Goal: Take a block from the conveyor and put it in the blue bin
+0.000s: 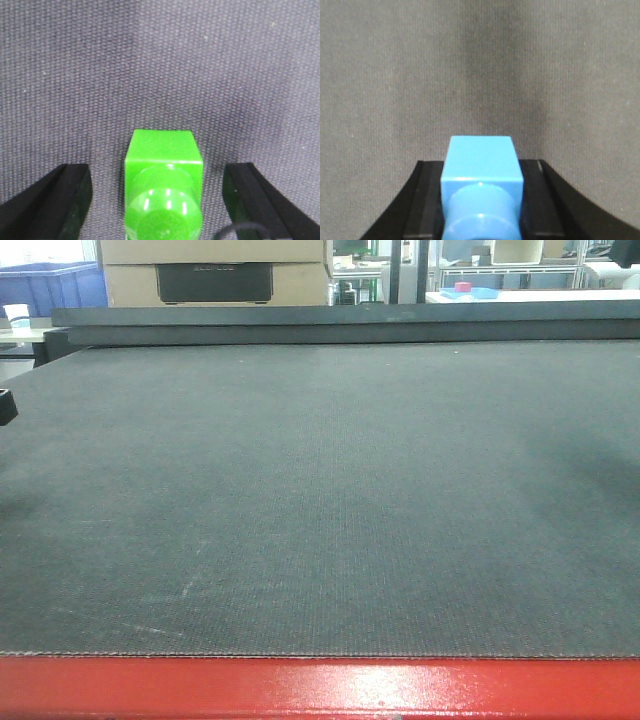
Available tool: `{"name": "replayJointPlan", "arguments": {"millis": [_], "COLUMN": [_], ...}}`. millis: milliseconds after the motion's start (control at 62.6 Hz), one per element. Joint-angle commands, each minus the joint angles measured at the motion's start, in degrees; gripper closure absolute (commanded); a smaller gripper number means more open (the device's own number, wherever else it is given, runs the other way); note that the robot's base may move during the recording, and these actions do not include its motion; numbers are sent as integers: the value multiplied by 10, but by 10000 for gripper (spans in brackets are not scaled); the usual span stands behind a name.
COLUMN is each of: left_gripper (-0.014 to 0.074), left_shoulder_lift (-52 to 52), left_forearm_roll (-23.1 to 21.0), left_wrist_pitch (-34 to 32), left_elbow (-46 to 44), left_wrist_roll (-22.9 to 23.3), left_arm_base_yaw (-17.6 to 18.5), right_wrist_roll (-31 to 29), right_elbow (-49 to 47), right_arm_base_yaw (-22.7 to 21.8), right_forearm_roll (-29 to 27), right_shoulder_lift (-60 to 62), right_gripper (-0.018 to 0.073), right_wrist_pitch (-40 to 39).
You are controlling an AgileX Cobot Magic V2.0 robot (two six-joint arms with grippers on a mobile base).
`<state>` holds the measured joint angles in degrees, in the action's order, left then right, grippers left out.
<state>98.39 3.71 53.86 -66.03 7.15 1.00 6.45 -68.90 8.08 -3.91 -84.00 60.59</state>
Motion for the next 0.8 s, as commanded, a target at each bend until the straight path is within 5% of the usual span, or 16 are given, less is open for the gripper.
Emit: {"name": "replayJointPlan", "arguments": {"millis": [0,783], "left_gripper": [167,207], "left_shoulder_lift": [-1,-1], "left_forearm_roll": [0,-4], "left_wrist_pitch": [-6,-14], "left_elbow": [1,14], "left_wrist_roll": [0,0], "left_arm_base_yaw": [0,0], "right_wrist_roll": [-5,-5], "right_elbow": [1,1], "right_arm_base_yaw": [0,0], "right_forearm_roll": [7,7], "right_shoulder_lift": [6,6], "right_gripper": [721,721], "right_wrist_pitch": [-7,-6]}}
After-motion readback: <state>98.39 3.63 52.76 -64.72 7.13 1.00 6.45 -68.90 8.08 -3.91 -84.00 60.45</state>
